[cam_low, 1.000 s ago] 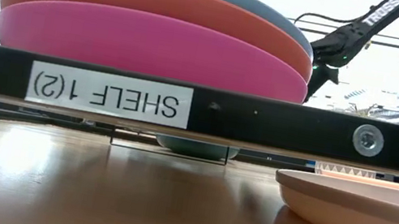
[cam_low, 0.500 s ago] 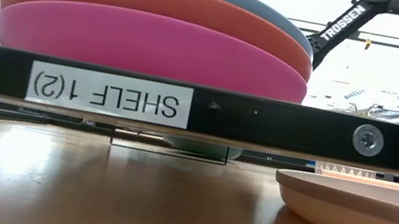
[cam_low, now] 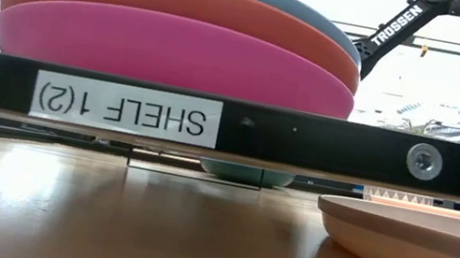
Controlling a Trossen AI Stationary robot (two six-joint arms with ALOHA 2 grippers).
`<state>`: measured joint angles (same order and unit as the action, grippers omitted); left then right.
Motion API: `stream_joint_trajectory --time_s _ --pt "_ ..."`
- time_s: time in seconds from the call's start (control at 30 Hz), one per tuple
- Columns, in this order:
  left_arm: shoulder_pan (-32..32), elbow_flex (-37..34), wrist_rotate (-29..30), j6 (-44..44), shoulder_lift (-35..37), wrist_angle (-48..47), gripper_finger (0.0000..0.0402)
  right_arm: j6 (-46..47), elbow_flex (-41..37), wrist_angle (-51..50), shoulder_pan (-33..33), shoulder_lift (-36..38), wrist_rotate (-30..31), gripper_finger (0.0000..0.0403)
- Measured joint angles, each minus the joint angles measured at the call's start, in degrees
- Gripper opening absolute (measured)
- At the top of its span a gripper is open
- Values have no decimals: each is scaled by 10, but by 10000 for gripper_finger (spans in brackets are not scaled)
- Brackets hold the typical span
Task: Place and stack plates onto a shelf
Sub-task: Stack the green plate on top of the blue plate on the shelf
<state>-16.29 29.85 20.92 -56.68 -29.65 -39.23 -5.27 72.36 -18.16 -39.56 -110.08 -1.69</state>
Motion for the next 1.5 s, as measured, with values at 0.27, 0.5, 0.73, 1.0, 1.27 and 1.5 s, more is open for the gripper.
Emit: stream_joint_trajectory --time_s 0.27,0.5,0.73,1.0,1.27,1.5 --pt "0 0 -9 -9 0 -1 155 -5 -1 -20 -21 -5 -2 208" --pt "0 0 -8 -7 0 -2 155 -11 -2 -49 -29 -33 -13 187" --pt "0 0 -7 -7 0 -2 155 -29 -1 -35 -31 -37 -18 106" --pt "0 0 -7 -6 0 -2 155 -55 0 -42 -38 -23 -60 17" --pt "0 0 -7 -11 0 -1 155 -92 -3 -105 -49 50 -63 12" --pt "0 0 -6 -12 0 0 155 -130 -3 -214 -47 125 -17 12"
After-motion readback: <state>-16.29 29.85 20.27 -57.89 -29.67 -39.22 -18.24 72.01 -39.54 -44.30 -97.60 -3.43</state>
